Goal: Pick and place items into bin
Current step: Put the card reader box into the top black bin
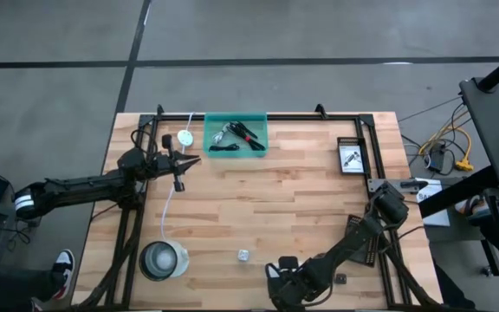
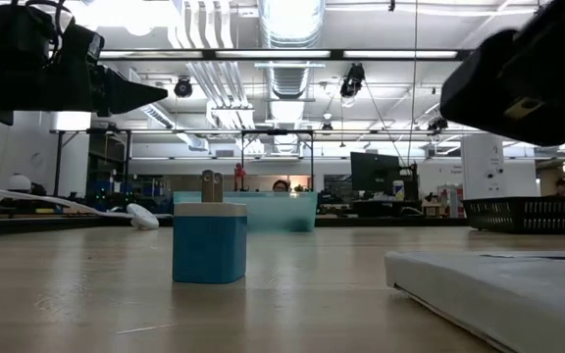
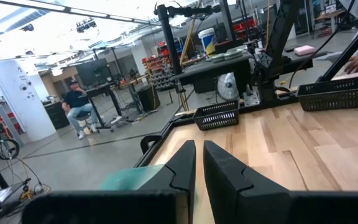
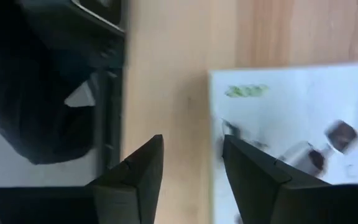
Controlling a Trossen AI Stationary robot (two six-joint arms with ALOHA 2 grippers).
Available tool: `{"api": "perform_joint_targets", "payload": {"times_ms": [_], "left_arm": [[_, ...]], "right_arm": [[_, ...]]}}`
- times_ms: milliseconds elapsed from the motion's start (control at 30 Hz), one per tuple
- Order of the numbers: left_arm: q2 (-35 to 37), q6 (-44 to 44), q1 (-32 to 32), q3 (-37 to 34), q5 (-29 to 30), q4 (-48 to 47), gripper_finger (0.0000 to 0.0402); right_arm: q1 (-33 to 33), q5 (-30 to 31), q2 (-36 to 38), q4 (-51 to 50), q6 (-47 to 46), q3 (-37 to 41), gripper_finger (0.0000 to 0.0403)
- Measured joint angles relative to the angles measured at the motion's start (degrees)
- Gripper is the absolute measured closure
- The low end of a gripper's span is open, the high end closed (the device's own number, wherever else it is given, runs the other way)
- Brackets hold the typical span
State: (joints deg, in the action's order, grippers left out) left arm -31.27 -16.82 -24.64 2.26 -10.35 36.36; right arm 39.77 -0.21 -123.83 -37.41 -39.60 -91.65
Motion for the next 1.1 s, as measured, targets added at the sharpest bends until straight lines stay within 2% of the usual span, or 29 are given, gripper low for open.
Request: {"api": "perform_joint_targets", "payload": {"times_ms": [467, 600, 800, 967, 1100], "left_arm": [[-1.0, 0.0, 0.0, 0.0, 0.0, 1.0, 0.0386], [-1.0, 0.0, 0.0, 0.0, 0.0, 1.0, 0.0386], [-1.3, 0.0, 0.0, 0.0, 0.0, 1.0, 0.0386], [-1.2, 0.1, 0.0, 0.0, 0.0, 0.8, 0.0386], [-1.2, 0.1, 0.0, 0.0, 0.0, 0.8, 0.0386]], "right_arm": [[-0.2, -0.5, -1.1, 3.7, 3.5, 4.4, 0.0269], [-0.6, -2.8, -1.3, 2.4, 3.4, 4.3, 0.0300], [-0.9, -2.6, -1.0, 1.1, 3.6, 3.5, 0.0382], [-1.5, -3.3, -1.1, -0.8, 1.0, 1.7, 0.0391], [-2.2, -2.8, -1.1, -7.8, 1.0, -1.0, 0.0393]]}}
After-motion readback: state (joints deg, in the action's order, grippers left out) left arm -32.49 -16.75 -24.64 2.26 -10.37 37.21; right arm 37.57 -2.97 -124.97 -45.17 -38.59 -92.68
